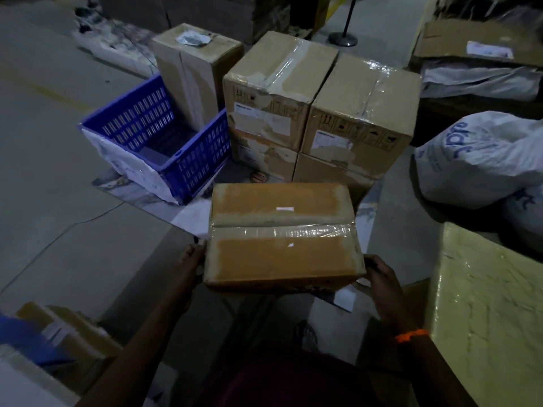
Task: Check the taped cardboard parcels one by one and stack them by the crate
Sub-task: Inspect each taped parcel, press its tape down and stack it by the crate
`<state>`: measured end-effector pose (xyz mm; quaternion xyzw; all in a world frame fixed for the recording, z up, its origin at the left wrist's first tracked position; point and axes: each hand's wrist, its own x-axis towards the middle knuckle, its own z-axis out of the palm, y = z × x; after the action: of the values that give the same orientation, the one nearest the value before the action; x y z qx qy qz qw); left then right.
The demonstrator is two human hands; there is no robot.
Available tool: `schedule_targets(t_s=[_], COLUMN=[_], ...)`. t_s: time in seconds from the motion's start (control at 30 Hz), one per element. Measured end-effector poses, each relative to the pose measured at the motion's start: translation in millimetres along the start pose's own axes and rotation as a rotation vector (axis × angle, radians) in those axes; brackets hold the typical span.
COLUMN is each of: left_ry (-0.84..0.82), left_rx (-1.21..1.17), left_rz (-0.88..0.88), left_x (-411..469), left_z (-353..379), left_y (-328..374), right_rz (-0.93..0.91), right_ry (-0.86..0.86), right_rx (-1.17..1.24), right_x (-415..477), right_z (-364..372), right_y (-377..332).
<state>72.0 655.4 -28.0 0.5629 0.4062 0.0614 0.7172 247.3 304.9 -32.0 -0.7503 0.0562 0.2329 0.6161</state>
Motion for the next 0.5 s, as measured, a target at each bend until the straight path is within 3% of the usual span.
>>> schedule_targets(t_s=[0.2,0.37,0.5], left_ry=[0.019,-0.042,-0.034], left_rx=[0.137,0.307,0.244], left_rz=[0.183,0.187,0.194], left_x=[15,33,25], left_z=[12,32,41], left_y=[42,70,72], right_rz=[-0.055,-0.135,-0.212], right_ry=[0.077,-0.071,-0.146], right_rx=[0.039,-0.021,-0.068], right_x=[17,46,48], right_z=[11,27,39], right_y=[-19,-60,-68])
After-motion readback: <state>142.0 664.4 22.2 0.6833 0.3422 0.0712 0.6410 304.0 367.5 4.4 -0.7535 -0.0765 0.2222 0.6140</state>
